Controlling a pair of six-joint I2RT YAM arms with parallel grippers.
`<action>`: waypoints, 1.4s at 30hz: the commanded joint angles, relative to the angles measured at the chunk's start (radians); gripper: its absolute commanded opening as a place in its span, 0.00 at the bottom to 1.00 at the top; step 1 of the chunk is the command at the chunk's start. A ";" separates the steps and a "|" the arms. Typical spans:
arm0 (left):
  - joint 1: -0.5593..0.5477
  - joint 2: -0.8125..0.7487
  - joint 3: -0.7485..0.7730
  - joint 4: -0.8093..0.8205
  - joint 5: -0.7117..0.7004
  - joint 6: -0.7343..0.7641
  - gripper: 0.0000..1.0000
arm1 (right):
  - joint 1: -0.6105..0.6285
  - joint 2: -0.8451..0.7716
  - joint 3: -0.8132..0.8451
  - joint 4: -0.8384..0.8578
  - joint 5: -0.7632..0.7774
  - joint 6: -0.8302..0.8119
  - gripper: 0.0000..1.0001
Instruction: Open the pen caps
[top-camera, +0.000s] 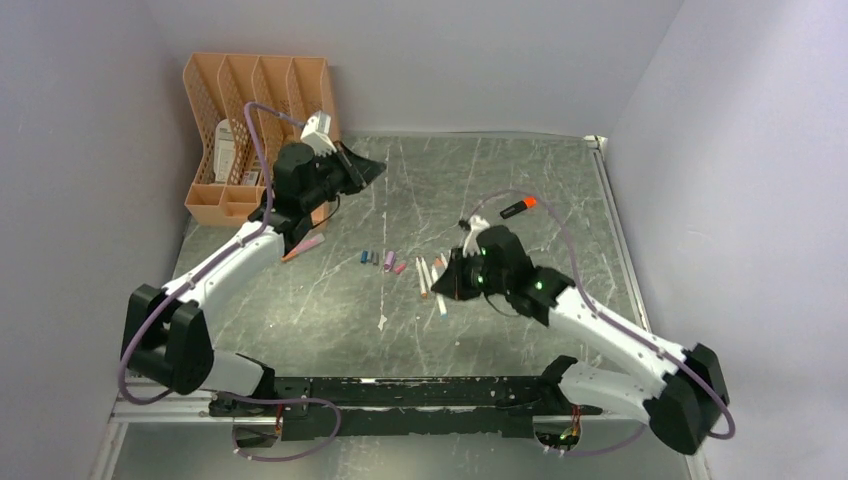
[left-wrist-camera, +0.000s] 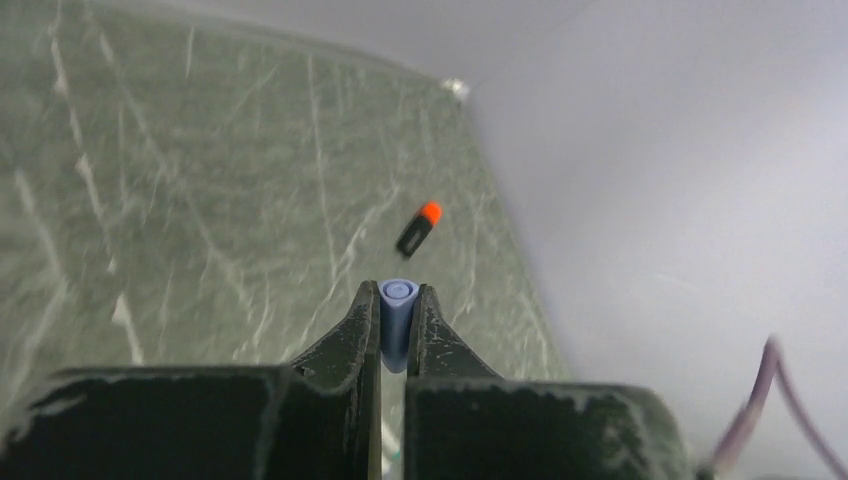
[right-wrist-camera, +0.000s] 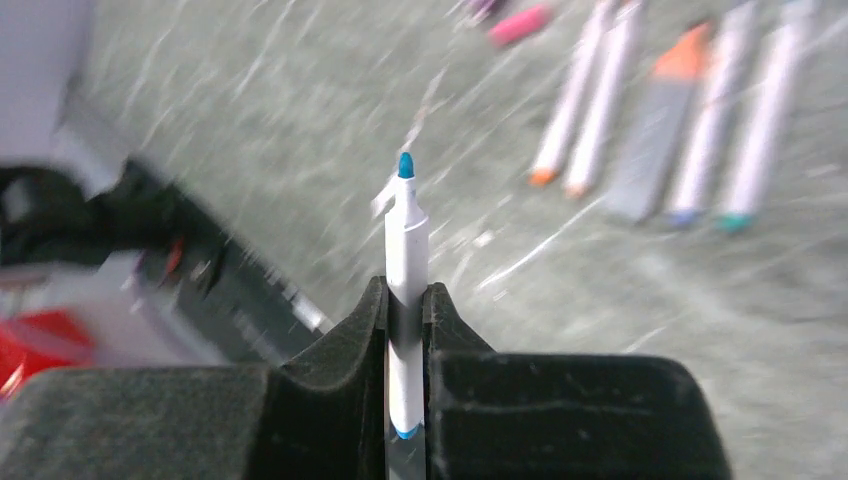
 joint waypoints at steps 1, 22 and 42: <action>-0.006 -0.118 -0.102 -0.206 0.008 0.063 0.07 | -0.150 0.182 0.141 -0.135 0.194 -0.175 0.00; -0.007 -0.262 -0.280 -0.427 -0.035 0.108 0.08 | -0.249 0.765 0.401 -0.006 0.419 -0.358 0.07; -0.007 -0.033 -0.186 -0.498 -0.180 0.185 0.11 | -0.249 0.710 0.359 -0.014 0.325 -0.313 0.33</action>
